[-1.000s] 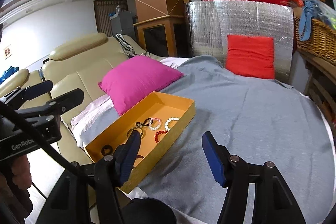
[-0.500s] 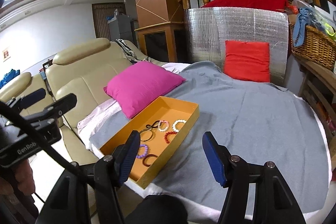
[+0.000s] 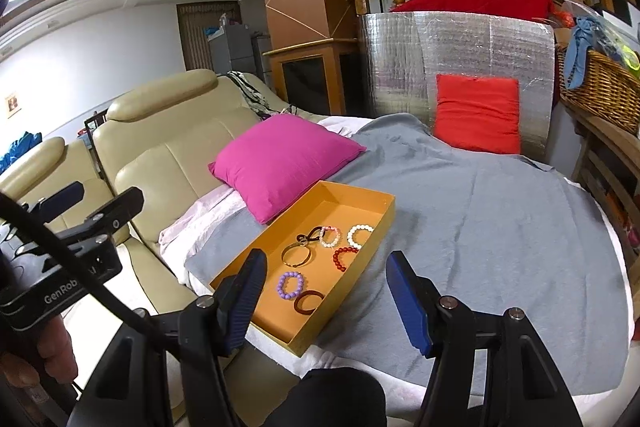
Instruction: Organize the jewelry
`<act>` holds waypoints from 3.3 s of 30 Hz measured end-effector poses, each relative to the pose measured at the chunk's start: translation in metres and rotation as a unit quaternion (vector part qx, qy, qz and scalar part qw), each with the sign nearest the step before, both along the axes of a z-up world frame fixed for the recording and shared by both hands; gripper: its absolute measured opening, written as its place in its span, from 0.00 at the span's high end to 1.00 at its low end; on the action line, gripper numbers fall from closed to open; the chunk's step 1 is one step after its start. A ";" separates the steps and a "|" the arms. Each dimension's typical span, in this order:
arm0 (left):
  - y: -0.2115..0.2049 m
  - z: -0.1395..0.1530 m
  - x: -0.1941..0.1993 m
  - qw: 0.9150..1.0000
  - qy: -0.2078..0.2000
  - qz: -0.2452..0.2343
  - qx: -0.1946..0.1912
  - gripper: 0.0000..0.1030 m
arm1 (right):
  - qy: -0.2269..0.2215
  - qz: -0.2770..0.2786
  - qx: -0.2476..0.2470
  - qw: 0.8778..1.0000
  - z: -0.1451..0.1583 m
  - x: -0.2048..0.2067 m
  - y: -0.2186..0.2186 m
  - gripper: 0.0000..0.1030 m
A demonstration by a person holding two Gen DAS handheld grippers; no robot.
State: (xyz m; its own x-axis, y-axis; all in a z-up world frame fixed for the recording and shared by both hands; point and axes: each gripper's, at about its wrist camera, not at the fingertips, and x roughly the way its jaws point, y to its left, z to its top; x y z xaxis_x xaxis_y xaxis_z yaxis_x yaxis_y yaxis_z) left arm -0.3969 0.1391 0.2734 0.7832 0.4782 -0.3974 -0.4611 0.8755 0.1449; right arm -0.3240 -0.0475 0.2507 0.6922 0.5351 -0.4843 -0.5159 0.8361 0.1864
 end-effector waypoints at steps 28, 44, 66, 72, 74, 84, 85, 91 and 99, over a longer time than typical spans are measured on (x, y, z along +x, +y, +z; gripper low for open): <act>-0.016 -0.010 -0.008 1.000 0.012 -0.004 0.021 0.14 | 0.001 -0.021 0.010 1.000 -0.005 -0.011 -0.008 0.31; -0.025 -0.016 -0.007 1.000 0.007 -0.008 0.011 0.14 | -0.002 -0.046 0.009 0.999 -0.007 -0.021 -0.029 0.31; -0.028 -0.026 -0.003 1.000 0.024 -0.010 0.012 0.14 | 0.008 -0.038 0.006 0.999 -0.015 -0.021 -0.020 0.31; -0.025 -0.028 -0.002 1.000 0.026 -0.009 0.009 0.14 | 0.009 -0.033 0.002 0.999 -0.017 -0.021 -0.016 0.31; -0.026 -0.028 -0.002 1.000 0.026 -0.009 0.010 0.14 | 0.009 -0.032 0.002 0.999 -0.017 -0.020 -0.014 0.31; -0.026 -0.029 -0.002 0.999 0.029 -0.008 0.010 0.14 | 0.012 -0.029 -0.001 1.000 -0.019 -0.019 -0.011 0.31; -0.025 -0.029 -0.001 1.000 0.029 -0.008 0.010 0.14 | 0.012 -0.029 -0.001 0.999 -0.019 -0.019 -0.011 0.31; -0.022 -0.030 -0.001 1.000 0.029 -0.006 0.008 0.14 | 0.013 -0.030 -0.003 0.999 -0.019 -0.018 -0.008 0.31; -0.021 -0.030 -0.002 1.000 0.029 -0.004 0.008 0.14 | 0.013 -0.028 -0.005 1.000 -0.020 -0.018 -0.006 0.31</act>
